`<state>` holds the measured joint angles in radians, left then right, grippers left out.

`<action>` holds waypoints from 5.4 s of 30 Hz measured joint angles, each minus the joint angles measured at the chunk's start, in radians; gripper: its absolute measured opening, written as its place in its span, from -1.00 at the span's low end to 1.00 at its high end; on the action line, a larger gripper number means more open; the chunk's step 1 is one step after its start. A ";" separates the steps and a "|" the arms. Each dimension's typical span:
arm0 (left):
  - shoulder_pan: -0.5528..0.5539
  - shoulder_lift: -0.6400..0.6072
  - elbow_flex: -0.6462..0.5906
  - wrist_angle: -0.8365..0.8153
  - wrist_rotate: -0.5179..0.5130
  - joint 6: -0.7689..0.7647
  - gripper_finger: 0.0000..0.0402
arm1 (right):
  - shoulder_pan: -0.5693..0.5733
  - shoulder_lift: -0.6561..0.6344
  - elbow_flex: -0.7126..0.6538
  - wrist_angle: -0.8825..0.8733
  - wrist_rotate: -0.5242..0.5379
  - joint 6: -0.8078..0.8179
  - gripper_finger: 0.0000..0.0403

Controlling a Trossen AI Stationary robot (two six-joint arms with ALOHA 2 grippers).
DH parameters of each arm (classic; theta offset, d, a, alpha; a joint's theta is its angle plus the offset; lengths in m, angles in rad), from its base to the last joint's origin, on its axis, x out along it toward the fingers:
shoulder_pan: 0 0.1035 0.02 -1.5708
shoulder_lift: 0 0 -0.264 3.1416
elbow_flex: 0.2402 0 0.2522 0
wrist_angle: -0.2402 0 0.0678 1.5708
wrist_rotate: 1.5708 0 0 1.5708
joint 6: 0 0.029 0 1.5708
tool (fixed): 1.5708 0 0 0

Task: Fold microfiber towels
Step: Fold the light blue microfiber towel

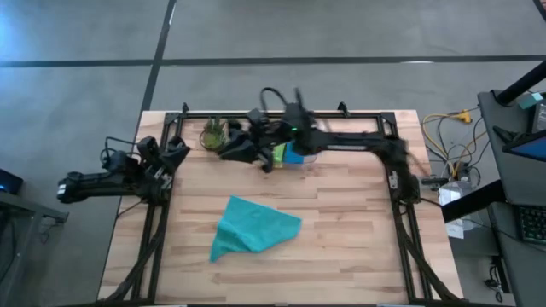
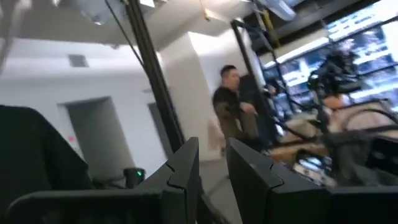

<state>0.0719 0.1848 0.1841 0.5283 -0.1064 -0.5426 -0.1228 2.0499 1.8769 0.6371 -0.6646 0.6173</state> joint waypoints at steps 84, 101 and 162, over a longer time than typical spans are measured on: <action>0.023 1.182 0.257 -0.661 0.119 0.159 -0.14 | 0.391 -0.981 -1.161 -0.641 0.824 0.071 -0.62; 0.021 1.186 0.263 -0.643 0.244 0.182 -0.97 | 0.391 -0.981 -1.161 -0.641 0.853 0.034 -0.62; -0.011 0.754 0.548 -0.705 0.303 0.183 -1.00 | 0.099 -0.230 -0.863 -0.476 0.220 -0.216 -0.38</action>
<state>0.0608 0.9392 0.7325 -0.1768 0.1967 -0.3601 -0.0242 1.8194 1.0142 0.1613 -0.4450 0.4014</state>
